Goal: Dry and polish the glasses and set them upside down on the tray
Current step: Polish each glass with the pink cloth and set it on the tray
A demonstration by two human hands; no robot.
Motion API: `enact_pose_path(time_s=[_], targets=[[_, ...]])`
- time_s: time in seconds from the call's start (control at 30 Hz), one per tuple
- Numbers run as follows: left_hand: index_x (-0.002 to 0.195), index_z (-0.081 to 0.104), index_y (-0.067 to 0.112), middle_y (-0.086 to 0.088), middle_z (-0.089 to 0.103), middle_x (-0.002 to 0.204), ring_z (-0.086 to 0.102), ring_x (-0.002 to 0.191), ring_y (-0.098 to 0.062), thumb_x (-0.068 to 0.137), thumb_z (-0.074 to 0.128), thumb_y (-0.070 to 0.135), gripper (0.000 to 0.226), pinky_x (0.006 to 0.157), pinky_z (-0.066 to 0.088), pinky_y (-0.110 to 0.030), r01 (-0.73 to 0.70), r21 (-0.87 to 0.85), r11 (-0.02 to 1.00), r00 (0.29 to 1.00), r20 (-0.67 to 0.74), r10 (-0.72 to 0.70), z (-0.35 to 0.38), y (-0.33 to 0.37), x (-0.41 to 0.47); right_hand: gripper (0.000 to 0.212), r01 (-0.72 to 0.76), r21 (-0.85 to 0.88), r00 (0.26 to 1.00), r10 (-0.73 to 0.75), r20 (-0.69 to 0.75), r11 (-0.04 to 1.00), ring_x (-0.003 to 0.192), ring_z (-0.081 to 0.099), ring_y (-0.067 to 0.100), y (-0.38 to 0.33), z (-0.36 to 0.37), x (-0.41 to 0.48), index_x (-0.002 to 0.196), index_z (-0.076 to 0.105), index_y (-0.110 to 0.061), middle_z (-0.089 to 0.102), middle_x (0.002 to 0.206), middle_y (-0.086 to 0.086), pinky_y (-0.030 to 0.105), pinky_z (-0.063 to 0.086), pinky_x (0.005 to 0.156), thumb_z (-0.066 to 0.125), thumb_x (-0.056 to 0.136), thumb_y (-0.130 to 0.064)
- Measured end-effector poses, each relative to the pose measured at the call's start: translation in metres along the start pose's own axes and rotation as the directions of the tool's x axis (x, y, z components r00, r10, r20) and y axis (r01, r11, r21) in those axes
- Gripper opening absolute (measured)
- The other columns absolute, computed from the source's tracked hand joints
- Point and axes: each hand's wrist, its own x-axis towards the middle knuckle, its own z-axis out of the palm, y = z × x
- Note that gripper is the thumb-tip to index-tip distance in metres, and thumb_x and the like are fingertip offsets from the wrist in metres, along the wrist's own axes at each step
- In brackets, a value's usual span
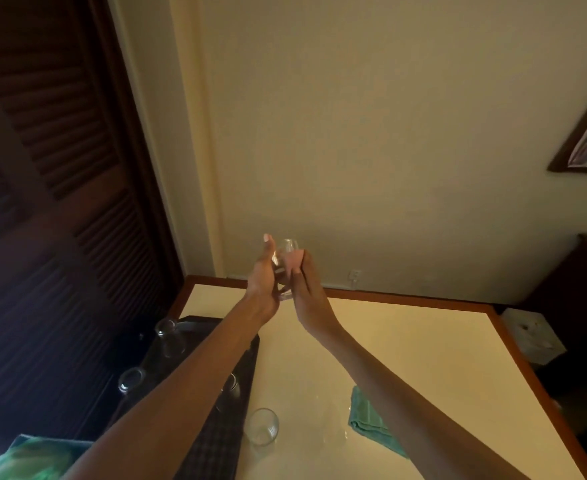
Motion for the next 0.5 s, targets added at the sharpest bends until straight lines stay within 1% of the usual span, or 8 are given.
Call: enact_pose_path(time_s=[0.03,0.1,0.17,0.2,0.27,0.37,0.43,0.5], targets=[[0.134,0.058,0.015,-0.007,0.067,0.128,0.061,0.120,-0.025,0.079,0.047,0.082,0.087,0.098,0.045,-0.047,0.019,-0.014,1.000,1.000,-0.015,-0.019,0.001,0.002,0.000,0.033,0.064,-0.102,0.998,-0.064,0.003,0.993,0.116,0.062,0.017,0.003,0.002,-0.001,0.139,0.039,-0.012,0.060,0.122,0.002,0.033,0.053,0.098,0.031,0.110,-0.023],[0.138,0.056,0.014,-0.009,0.068,0.129,0.063,0.121,-0.027,0.069,0.051,0.084,0.098,0.096,0.048,-0.047,0.033,-0.044,0.998,0.999,-0.034,-0.035,0.002,0.005,0.000,0.036,0.149,-0.273,0.986,-0.162,-0.029,0.950,0.112,0.064,0.015,0.006,0.001,-0.002,0.142,0.039,-0.014,0.063,0.122,-0.001,0.034,0.056,0.094,0.040,0.108,-0.027],[0.139,0.057,0.016,-0.008,0.070,0.127,0.065,0.120,-0.028,0.067,0.053,0.086,0.100,0.104,0.049,-0.050,0.035,-0.052,0.998,0.999,-0.026,-0.036,0.001,0.007,0.000,0.039,0.192,-0.366,0.970,-0.234,-0.072,0.911,0.103,0.067,0.012,0.003,-0.002,0.001,0.143,0.041,-0.013,0.066,0.114,-0.002,0.035,0.058,0.087,0.045,0.107,-0.029],[0.139,0.058,0.018,-0.006,0.071,0.127,0.064,0.122,-0.028,0.068,0.052,0.086,0.098,0.109,0.046,-0.052,0.038,-0.043,0.998,0.999,-0.012,-0.039,0.002,0.009,-0.002,0.041,0.203,-0.371,0.966,-0.248,-0.077,0.906,0.100,0.068,0.012,0.002,-0.003,0.004,0.143,0.041,-0.012,0.066,0.112,-0.001,0.035,0.059,0.085,0.045,0.106,-0.030],[0.140,0.058,0.021,-0.003,0.069,0.128,0.060,0.125,-0.026,0.080,0.047,0.082,0.087,0.112,0.044,-0.051,0.033,-0.008,0.999,0.999,0.022,-0.033,0.006,0.012,-0.007,0.043,0.193,-0.320,0.970,-0.230,-0.082,0.928,0.100,0.070,0.014,-0.006,-0.004,0.012,0.141,0.042,-0.013,0.067,0.113,0.000,0.036,0.060,0.084,0.044,0.106,-0.036],[0.132,0.059,0.023,0.000,0.066,0.122,0.059,0.116,-0.021,0.098,0.037,0.071,0.062,0.097,0.049,-0.042,0.018,0.031,0.999,0.998,0.054,-0.019,0.010,0.014,-0.009,0.032,0.148,-0.229,0.973,-0.184,-0.143,0.962,0.094,0.072,0.016,-0.024,-0.001,0.021,0.128,0.050,-0.016,0.070,0.106,0.001,0.042,0.062,0.076,0.040,0.106,-0.037],[0.129,0.065,0.016,-0.004,0.071,0.119,0.065,0.113,-0.022,0.101,0.034,0.067,0.065,0.087,0.054,-0.038,-0.003,0.059,0.998,0.998,0.063,-0.001,0.013,0.016,-0.009,0.037,0.060,-0.159,0.974,-0.093,-0.205,0.985,0.085,0.072,0.010,-0.035,-0.001,0.026,0.119,0.057,-0.015,0.072,0.093,-0.005,0.032,0.061,0.069,0.032,0.107,-0.040],[0.127,0.069,0.016,-0.009,0.075,0.116,0.070,0.111,-0.025,0.102,0.036,0.065,0.065,0.078,0.059,-0.034,-0.018,0.059,0.998,0.999,0.045,0.016,0.018,0.018,-0.011,0.055,-0.070,-0.018,0.973,0.064,-0.222,0.997,0.071,0.071,0.006,-0.038,-0.005,0.031,0.096,0.068,-0.013,0.071,0.072,-0.009,0.022,0.056,0.062,0.023,0.107,-0.043]])
